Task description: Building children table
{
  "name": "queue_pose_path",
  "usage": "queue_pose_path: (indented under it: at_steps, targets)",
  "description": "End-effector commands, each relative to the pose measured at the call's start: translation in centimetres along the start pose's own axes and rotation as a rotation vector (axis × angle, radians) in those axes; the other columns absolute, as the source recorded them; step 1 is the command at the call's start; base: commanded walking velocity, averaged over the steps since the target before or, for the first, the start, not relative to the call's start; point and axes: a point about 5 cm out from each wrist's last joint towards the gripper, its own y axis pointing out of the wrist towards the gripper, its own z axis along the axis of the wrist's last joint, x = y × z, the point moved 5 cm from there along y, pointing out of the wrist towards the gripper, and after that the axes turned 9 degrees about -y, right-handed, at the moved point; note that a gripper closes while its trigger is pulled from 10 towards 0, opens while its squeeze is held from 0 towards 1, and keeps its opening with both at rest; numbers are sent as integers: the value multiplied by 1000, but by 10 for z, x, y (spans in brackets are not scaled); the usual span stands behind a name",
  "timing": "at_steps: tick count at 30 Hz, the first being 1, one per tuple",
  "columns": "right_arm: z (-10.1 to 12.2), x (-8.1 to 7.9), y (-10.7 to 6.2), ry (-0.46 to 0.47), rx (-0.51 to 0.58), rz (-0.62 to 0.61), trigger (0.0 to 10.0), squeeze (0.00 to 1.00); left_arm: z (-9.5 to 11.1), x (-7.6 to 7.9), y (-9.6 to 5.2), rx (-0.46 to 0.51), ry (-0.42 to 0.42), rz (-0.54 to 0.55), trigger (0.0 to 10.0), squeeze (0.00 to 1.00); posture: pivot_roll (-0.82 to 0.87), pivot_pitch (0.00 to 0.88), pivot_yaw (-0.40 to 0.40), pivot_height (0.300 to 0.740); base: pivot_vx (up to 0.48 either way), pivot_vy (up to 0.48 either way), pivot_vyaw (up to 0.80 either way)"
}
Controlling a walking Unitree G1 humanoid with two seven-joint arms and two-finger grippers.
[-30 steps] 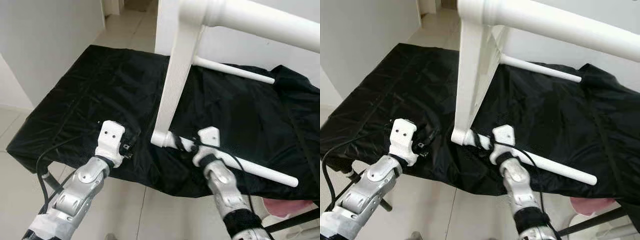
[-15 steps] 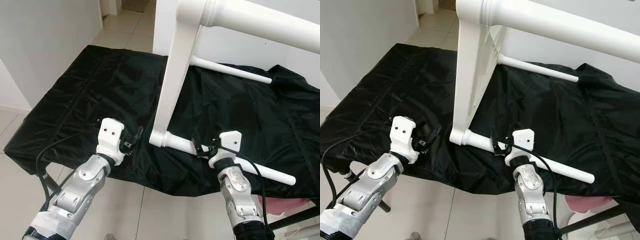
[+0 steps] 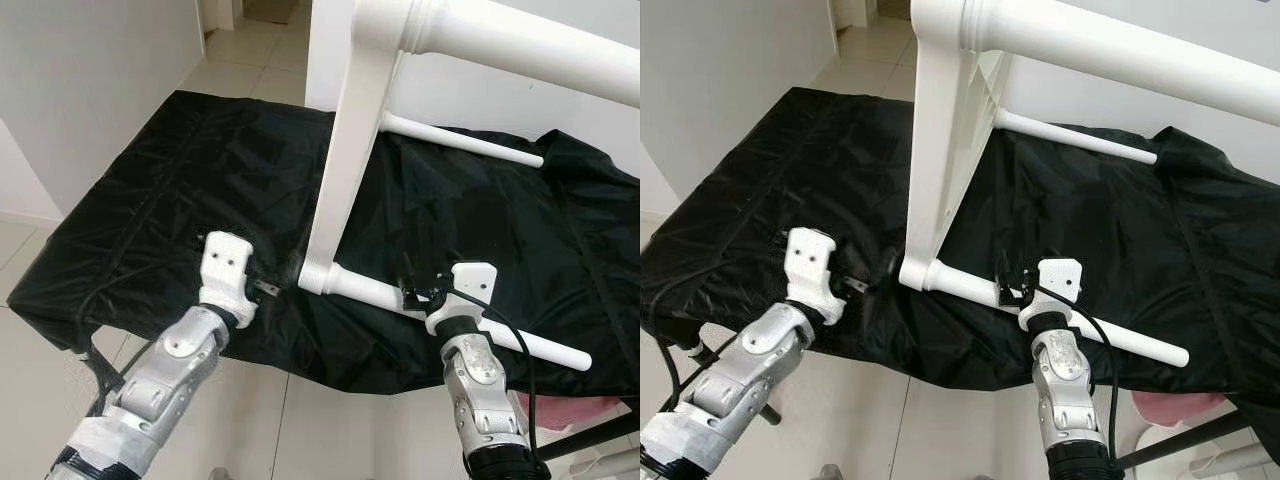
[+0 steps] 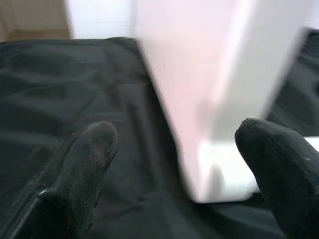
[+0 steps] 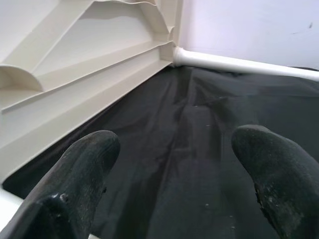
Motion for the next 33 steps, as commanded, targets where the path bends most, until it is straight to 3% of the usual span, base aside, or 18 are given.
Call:
queue_pose_path:
  at_steps: [1, 4, 6, 12, 17, 23, 33]
  targets:
    - [-2, 6, 0, -8, -16, -14, 10000, 0, -5, 52, -12, -64, 41, -462, 10000, 0, 21, 0, -61, 740, 0, 0, 0]
    - [-2, 7, 1, -16, -16, -10, 10000, 0, -7, 65, -17, -73, 53, -531, 10000, 0, 20, 0, -60, 740, 0, 0, 0]
    - [-2, 8, 1, -29, -14, -4, 10000, 0, -5, 68, -14, -65, 40, -520, 10000, 0, 20, 0, -60, 740, 0, 0, 0]
    - [0, 9, 2, -28, -13, -17, 10000, 0, -1, 63, -5, -38, 68, -464, 10000, 0, 18, 0, -54, 740, 0, 0, 0]
    - [1, 10, 3, -25, -12, -38, 10000, 0, 3, 56, 1, -24, 38, -409, 10000, 0, 18, 0, -52, 740, 0, 0, 0]
    - [2, 8, 4, -18, -9, -47, 10000, 0, 7, 56, 4, -6, 31, -389, 10000, 0, 16, 0, -50, 740, 0, 0, 0]
    - [6, 12, 9, 4, -2, -83, 10000, 0, 20, 59, 23, 37, 26, -347, 10000, 0, 6, 0, -39, 740, 0, 0, 0]
